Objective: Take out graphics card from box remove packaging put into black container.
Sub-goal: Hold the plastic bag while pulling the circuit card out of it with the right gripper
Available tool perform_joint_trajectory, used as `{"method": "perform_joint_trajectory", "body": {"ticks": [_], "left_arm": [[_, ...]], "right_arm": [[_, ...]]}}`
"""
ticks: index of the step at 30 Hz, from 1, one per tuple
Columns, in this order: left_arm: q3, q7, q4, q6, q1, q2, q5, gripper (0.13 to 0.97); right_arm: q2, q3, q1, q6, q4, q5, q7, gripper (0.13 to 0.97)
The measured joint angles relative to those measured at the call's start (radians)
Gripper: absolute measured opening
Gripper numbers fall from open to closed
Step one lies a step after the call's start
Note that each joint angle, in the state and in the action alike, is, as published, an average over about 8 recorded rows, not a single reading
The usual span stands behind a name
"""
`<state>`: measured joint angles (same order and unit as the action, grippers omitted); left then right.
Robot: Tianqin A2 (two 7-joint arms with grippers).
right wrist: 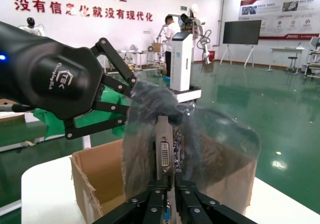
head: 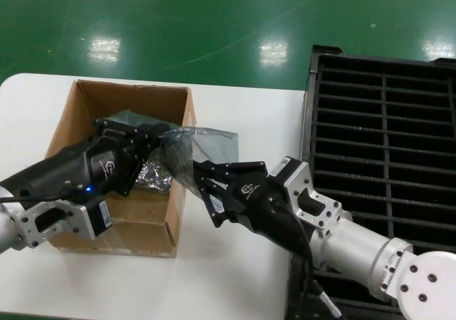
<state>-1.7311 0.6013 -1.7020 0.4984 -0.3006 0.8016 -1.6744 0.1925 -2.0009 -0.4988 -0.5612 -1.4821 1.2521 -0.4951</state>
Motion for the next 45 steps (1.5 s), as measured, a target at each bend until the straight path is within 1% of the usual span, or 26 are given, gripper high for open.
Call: {"method": "perform_joint_trajectory", "body": {"ticks": [9, 22, 31, 39, 40, 45], "left_arm": [[0.000, 0.000, 0.000, 0.000, 0.000, 0.000, 0.000, 0.140], [0.000, 0.000, 0.000, 0.000, 0.000, 0.000, 0.000, 0.140], [0.000, 0.000, 0.000, 0.000, 0.000, 0.000, 0.000, 0.140], [0.000, 0.000, 0.000, 0.000, 0.000, 0.000, 0.000, 0.140], [0.000, 0.000, 0.000, 0.000, 0.000, 0.000, 0.000, 0.140], [0.000, 0.000, 0.000, 0.000, 0.000, 0.000, 0.000, 0.140]], "right_arm": [[0.028, 0.017, 0.046, -0.014, -0.070, -0.009, -0.018, 0.140], [0.038, 0.027, 0.085, -0.031, -0.121, -0.036, -0.035, 0.135], [0.020, 0.037, 0.071, -0.029, -0.103, -0.055, -0.035, 0.156], [0.001, 0.038, 0.051, -0.022, -0.065, -0.059, -0.017, 0.243], [-0.001, 0.038, 0.049, -0.022, -0.060, -0.059, -0.015, 0.243], [-0.017, 0.037, 0.041, -0.014, -0.032, -0.057, -0.006, 0.333]]}}
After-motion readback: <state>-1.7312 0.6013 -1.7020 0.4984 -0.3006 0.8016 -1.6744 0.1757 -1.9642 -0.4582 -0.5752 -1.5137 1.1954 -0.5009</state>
